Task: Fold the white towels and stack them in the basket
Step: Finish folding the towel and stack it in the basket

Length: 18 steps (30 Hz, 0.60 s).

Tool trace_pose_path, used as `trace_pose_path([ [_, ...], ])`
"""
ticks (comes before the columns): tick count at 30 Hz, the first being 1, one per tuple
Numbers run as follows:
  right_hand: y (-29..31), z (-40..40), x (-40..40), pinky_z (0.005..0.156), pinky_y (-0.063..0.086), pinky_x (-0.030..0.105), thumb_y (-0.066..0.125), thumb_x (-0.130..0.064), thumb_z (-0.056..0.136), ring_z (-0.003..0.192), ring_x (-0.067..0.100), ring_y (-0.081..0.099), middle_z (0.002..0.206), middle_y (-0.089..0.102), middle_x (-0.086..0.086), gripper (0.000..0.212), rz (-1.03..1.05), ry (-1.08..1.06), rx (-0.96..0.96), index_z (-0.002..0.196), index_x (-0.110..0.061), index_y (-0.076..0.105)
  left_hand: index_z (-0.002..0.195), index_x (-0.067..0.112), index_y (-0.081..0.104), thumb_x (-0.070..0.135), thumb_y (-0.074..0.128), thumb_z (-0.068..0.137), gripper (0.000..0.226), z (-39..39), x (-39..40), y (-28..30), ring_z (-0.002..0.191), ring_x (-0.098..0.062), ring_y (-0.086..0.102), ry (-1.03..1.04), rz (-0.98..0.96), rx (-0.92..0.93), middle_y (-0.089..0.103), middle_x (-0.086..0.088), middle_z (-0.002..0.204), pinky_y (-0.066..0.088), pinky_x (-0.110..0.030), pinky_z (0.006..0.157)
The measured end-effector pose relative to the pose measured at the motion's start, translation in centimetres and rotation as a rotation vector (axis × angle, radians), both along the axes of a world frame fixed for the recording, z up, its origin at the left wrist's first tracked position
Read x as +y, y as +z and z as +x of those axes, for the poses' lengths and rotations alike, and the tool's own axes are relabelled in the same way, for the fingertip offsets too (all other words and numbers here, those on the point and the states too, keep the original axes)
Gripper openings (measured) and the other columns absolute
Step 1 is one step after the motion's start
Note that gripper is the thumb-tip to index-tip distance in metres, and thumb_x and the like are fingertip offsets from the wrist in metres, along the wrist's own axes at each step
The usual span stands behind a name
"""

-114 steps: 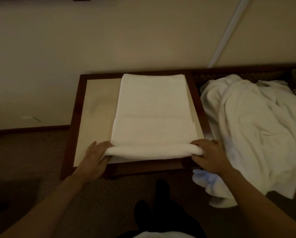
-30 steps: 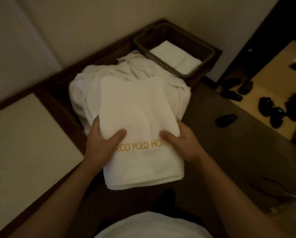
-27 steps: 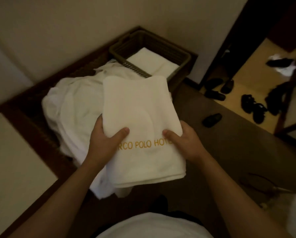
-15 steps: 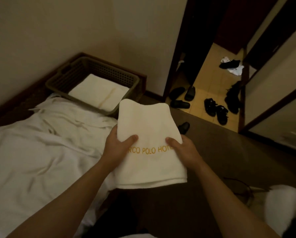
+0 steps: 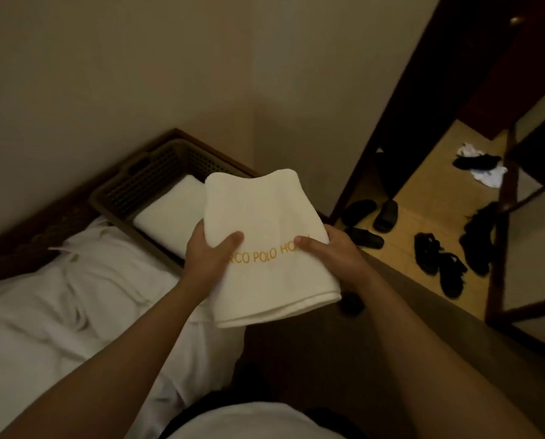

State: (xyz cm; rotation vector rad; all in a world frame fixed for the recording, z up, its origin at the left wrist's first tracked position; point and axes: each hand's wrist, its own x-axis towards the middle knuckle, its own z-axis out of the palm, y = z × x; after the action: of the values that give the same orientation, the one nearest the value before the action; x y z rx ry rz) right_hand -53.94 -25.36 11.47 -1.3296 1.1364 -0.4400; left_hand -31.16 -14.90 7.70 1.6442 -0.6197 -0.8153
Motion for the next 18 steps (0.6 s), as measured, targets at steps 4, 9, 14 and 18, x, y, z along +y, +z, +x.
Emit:
trace_pose_path([
  [4,0.0,5.7,-4.2,0.077,0.061,0.030,0.084,-0.032,0.080,0.098,0.015,0.074,0.110,0.076,-0.002,0.047,0.023,0.126,-0.017,0.121,-0.017,0.067,0.126,0.028,0.056,0.035,0.085,0.079,0.056,4.7,-1.2,-0.6,0.101,-0.013,0.070,0.098,0.004,0.035,0.069,0.008,0.115,0.060,-0.036,0.080],
  [9,-0.3,13.5,-9.8,0.087,0.060,0.040,0.086,-0.037,0.077,0.098,0.016,0.074,0.111,0.076,-0.002,0.050,0.035,0.321,0.027,0.119,-0.018,0.068,0.129,0.028,0.057,0.031,0.092,0.072,0.067,9.8,-2.7,-1.2,0.103,-0.014,0.071,0.208,0.027,0.080,0.070,0.007,0.118,0.061,-0.038,0.083],
  [14,-1.5,18.6,-14.3,0.087,0.060,0.042,0.084,-0.034,0.080,0.098,0.019,0.074,0.108,0.077,0.000,0.038,0.065,0.427,0.053,0.112,-0.017,0.071,0.126,0.029,0.056,0.028,0.091,0.073,0.064,12.5,-5.3,-1.8,0.104,-0.012,0.069,0.321,0.043,0.072,0.069,0.008,0.118,0.060,-0.033,0.080],
  [18,-1.7,22.7,-17.9,0.073,0.061,0.028,0.079,-0.030,0.085,0.093,0.016,0.075,0.107,0.076,0.001,0.035,0.040,0.515,0.014,0.114,-0.012,0.072,0.130,0.030,0.057,0.043,0.092,0.064,0.075,15.1,-7.4,-2.8,0.103,-0.013,0.071,0.441,0.080,0.077,0.070,0.008,0.119,0.061,-0.040,0.085],
])
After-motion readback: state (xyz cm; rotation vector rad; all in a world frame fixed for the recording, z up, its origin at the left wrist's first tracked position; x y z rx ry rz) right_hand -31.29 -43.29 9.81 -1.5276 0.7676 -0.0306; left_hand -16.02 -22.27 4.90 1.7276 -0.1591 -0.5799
